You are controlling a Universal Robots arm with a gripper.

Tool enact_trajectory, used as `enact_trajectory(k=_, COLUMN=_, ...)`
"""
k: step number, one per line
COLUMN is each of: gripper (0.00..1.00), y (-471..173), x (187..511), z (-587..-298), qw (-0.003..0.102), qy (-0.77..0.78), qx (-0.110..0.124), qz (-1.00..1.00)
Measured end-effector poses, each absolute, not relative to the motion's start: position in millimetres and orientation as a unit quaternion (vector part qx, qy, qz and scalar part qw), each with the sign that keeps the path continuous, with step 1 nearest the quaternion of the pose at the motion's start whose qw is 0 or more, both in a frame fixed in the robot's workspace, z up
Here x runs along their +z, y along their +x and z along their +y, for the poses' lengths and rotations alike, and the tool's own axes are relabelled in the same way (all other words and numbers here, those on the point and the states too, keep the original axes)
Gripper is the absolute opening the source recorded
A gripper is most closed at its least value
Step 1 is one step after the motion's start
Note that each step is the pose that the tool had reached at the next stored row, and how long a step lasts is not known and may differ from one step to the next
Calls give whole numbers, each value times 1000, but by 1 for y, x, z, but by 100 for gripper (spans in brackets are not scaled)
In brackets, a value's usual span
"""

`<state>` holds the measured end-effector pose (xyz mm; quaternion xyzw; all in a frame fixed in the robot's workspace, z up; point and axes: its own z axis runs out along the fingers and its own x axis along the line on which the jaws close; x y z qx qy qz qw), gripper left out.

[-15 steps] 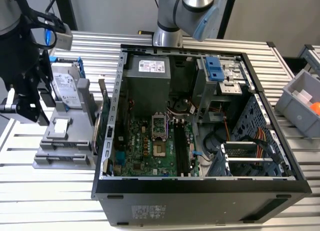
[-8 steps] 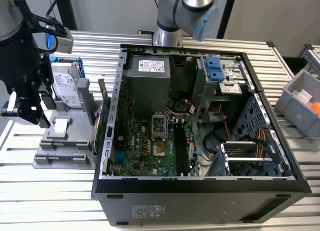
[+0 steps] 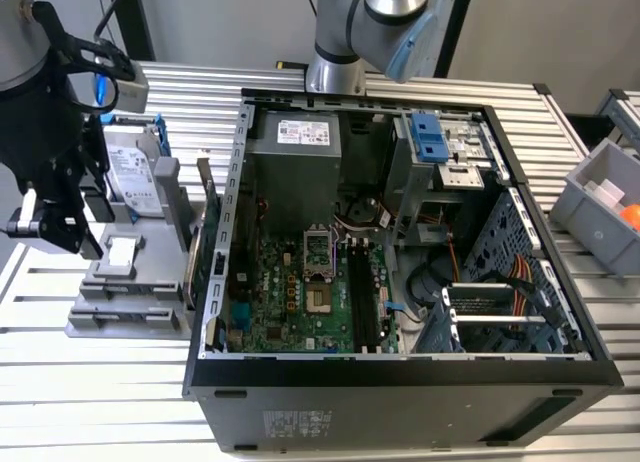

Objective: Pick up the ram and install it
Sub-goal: 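Pick up the ram and move it above insertion slot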

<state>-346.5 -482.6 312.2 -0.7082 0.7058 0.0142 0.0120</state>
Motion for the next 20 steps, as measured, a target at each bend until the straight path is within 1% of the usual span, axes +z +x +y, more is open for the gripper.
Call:
enact_trajectory(k=9, gripper=100, y=-347, x=310, z=-483, qw=12, qy=-708, qx=14, qz=706)
enact_trajectory(k=20, gripper=100, y=-347, x=297, z=-483, qw=12, qy=-708, qx=14, qz=706)
